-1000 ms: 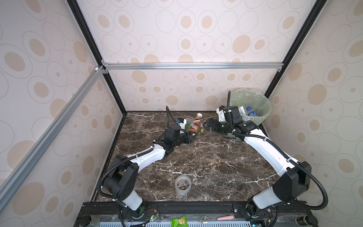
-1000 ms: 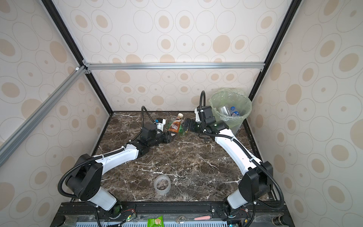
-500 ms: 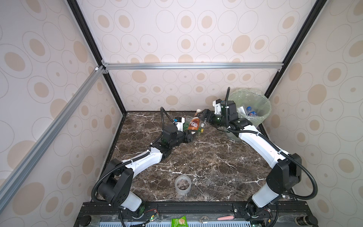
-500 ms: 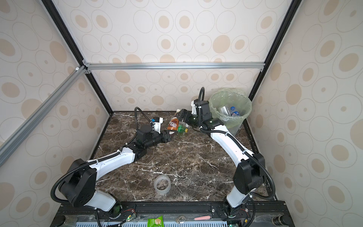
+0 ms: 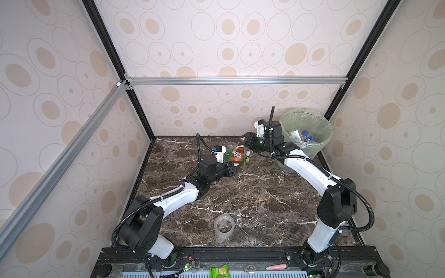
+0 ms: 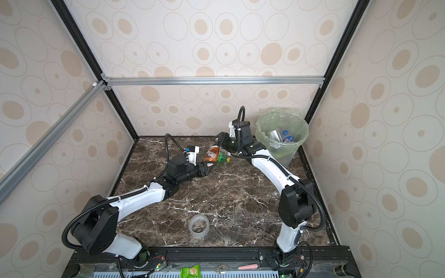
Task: Throw the plastic bottles in the bin
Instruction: 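Raise the Nescafe bottle toward the right gripper and close right gripper on its cap, then carry the Nescafe bottle over the bin with the right gripper while the left releases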
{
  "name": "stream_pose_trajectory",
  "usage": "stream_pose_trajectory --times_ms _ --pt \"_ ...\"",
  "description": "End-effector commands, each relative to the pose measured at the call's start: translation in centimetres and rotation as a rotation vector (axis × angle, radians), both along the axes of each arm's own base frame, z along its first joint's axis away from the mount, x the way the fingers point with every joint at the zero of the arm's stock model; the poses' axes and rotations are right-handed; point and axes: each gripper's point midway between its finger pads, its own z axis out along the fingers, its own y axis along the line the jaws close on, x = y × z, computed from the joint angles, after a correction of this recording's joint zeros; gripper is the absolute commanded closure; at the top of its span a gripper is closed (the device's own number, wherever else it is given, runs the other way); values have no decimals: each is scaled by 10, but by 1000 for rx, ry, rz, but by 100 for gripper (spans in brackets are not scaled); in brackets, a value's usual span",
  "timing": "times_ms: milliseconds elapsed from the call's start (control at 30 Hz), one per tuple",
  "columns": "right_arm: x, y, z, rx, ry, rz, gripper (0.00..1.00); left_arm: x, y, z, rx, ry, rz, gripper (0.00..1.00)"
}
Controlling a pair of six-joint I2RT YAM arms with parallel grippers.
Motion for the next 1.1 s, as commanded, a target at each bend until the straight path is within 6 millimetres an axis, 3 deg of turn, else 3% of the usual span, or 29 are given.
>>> stream_pose_trajectory --times_ms 0,333,500,700,900,1000,1067 --pt "4 7 7 22 -13 11 54 -2 0 30 -56 -68 1 40" --pt "1 16 -10 10 28 35 52 -2 3 31 -49 -77 16 40" --pt "0 20 -10 19 30 38 65 -2 3 30 -47 -73 17 39" --pt "-1 16 -5 -8 13 28 74 -2 7 27 -32 -61 33 30" --pt "2 -3 7 -133 -45 -1 76 -3 12 34 0 -80 52 14" --pt "5 -21 24 -223 -98 -32 76 -2 15 42 18 -103 60 1" --pt "7 -37 41 -294 -149 -64 76 0 15 50 42 -129 62 1"
